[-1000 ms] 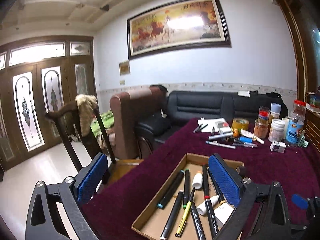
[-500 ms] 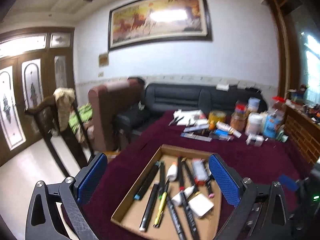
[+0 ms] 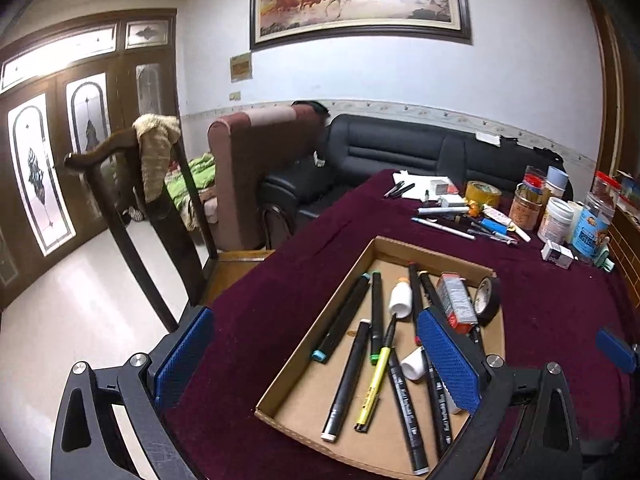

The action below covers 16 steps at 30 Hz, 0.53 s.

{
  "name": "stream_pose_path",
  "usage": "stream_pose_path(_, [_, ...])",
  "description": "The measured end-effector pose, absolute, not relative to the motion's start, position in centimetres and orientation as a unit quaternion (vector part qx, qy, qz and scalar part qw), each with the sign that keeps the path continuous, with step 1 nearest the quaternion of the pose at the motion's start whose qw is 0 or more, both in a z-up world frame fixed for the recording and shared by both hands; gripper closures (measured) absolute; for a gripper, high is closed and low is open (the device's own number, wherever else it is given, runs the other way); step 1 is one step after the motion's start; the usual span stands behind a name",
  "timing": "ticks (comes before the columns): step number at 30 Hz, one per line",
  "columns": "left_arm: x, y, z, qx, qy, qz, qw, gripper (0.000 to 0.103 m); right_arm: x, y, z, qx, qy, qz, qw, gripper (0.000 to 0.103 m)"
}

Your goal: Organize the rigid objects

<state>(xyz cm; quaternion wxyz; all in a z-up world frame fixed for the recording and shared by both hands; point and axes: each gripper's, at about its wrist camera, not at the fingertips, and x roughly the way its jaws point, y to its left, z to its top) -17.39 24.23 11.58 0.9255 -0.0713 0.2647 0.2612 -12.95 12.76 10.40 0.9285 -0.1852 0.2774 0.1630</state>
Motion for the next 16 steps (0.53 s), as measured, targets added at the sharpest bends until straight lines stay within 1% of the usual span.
stream_pose_path(9, [-16.9,27.1,9.5,-0.104,0.291,0.266,0.913,0.000,-13.0,14.4,9.2,-0.193,0.293,0.155,0.923,0.015])
stream_pose_path(16, [-16.6,27.8,8.5,-0.108,0.302,0.263,0.910,0.000,-12.8,15.0,8.7,-0.198,0.299,0.155,0.920,0.015])
